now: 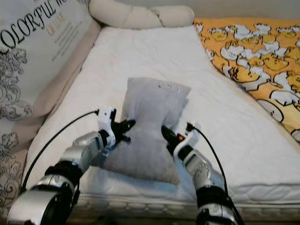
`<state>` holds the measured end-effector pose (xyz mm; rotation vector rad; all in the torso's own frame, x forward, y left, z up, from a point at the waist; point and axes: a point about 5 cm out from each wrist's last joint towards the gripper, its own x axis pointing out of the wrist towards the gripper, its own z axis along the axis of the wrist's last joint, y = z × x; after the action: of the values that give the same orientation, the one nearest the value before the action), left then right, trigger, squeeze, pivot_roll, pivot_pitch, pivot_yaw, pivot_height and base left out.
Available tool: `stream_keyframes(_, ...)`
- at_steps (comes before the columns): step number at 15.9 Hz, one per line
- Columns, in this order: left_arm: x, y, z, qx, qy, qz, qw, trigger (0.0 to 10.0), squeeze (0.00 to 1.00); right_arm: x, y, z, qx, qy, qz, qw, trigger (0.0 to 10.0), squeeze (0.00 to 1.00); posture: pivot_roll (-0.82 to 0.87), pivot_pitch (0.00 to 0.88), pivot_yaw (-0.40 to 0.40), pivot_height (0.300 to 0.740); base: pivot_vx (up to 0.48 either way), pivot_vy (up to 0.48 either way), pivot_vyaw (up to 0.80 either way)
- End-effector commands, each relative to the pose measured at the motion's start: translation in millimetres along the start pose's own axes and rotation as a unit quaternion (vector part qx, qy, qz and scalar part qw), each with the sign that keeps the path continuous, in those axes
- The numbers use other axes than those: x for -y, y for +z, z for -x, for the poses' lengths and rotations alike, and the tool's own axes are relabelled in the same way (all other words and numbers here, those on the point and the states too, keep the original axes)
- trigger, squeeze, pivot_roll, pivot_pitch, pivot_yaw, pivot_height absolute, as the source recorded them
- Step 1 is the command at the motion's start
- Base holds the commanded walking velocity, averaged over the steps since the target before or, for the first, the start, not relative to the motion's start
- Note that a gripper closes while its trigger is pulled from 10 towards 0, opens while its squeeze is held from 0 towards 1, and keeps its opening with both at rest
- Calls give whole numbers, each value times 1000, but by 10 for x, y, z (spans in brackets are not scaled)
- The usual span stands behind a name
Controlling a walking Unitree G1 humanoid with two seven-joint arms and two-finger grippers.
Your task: Clean up the room
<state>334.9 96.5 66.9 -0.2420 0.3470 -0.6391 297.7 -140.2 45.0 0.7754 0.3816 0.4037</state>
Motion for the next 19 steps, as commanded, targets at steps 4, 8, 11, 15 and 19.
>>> stream_keyframes(4, 186, 349, 26, 64, -10, -60, 996, 0, 0, -347, 167, -78, 39, 30, 39, 998, 0, 0, -166, 0, 58, 740, 0, 0, 0)
stream_keyframes(8, 337, 682, 246, 134, 18, -179, 974, 7255, 0, -559, 316, -3, 81, 30, 121, 989, 0, 0, -151, 0, 52, 740, 0, 0, 0)
stream_keyframes(11, 326, 752, 361, 134, 56, -205, 968, 10000, 0, -556, 391, 46, 104, -33, 199, 974, 10000, 0, -144, 0, 53, 740, 0, 0, 0)
stream_keyframes(15, 276, 789, 466, 133, 93, -223, 961, 10000, 0, -614, 406, 66, 120, -22, 193, 974, 10000, 0, -137, 0, 62, 740, 0, 0, 0)
stream_keyframes(19, 230, 773, 535, 123, 115, -219, 961, 10000, 0, -643, 360, 62, 122, -19, 212, 969, 10000, 0, -127, 0, 50, 740, 0, 135, 0)
